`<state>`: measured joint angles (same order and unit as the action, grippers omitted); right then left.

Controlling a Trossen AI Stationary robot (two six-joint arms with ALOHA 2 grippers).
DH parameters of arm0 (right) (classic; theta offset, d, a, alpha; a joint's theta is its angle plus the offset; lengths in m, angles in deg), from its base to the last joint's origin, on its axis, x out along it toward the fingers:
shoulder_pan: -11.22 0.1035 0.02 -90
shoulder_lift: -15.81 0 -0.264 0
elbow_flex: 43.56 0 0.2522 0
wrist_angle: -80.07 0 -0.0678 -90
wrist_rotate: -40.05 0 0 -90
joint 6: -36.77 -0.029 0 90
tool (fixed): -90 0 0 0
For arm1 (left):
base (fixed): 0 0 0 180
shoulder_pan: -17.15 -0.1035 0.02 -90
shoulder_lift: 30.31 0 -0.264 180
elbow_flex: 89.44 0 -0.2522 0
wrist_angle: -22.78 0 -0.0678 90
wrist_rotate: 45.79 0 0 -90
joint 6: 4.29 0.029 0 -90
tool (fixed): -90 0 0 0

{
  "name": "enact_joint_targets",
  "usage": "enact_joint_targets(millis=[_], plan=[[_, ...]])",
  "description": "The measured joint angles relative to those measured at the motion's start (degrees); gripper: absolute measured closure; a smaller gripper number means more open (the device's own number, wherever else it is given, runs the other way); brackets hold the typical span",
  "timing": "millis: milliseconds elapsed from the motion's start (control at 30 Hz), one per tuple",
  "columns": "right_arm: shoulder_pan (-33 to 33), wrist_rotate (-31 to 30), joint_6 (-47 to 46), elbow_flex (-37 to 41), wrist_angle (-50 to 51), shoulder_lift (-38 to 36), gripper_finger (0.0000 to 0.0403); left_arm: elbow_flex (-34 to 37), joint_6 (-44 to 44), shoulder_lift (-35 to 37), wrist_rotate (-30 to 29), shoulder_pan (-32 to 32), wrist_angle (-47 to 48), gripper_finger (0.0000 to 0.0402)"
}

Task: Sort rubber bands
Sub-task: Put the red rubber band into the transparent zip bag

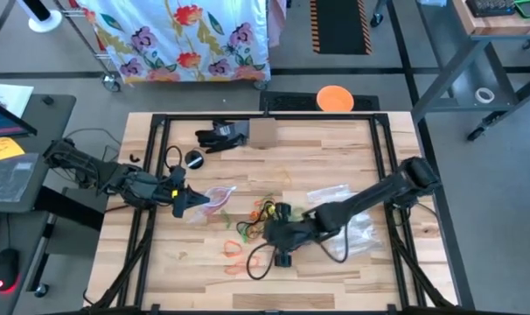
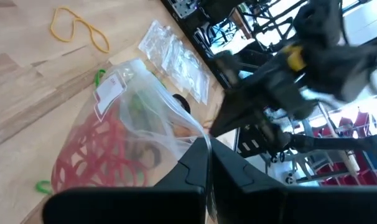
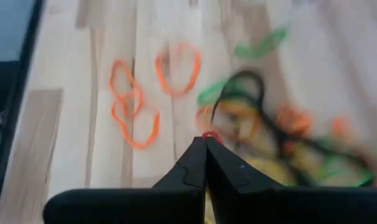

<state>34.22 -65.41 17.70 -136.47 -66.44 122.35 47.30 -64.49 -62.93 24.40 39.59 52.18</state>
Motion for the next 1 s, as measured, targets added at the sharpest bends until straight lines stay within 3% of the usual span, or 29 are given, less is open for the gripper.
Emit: enact_joint_targets(millis=[233, 400, 567, 633, 700, 733, 800, 833, 1000], plan=[[1.21, -8.29, 8.63, -0.8, -0.91, -8.66, 0.0402, 0.0, 0.59, 0.0, 0.06, 0.0, 0.02, 0.0401], [2.35, -9.34, 12.27, -0.75, -2.05, -11.11, 0.0403, 0.0, 1.08, 0.0, 0.62, 0.02, 0.06, 0.0401], [4.04, -19.28, 14.02, -0.76, -1.51, -13.07, 0.0403, 0.0, 1.5, 0.0, 1.1, 0.0, 0.01, 0.0401], [2.81, -16.46, 12.48, -0.75, -0.31, -13.18, 0.0403, 0.0, 1.53, 0.0, 1.24, 0.0, 0.01, 0.0401], [1.09, -6.65, 12.21, -0.71, 0.44, -12.63, 0.0403, 0.0, 1.58, 0.0, 1.36, 0.0, -0.01, 0.0401], [0.51, -7.14, 11.92, -0.68, 0.44, -12.32, 0.0403, 0.0, 1.6, 0.0, 1.35, 0.02, 0.0, 0.0401], [0.79, -19.31, 8.17, -0.58, 3.07, -11.62, 0.0403, 0.0, 1.6, 0.0, 1.33, 0.01, -0.02, 0.0401], [0.71, -21.33, 7.2, -0.58, 4.85, -11.61, 0.0403, 0.0, 1.6, 0.0, 1.33, 0.0, -0.04, 0.0401], [-0.37, -17.1, 5.46, -0.56, 5.24, -11.63, 0.0403, 0.0, 1.18, 0.0, 1.31, 0.0, -0.02, 0.0401]])
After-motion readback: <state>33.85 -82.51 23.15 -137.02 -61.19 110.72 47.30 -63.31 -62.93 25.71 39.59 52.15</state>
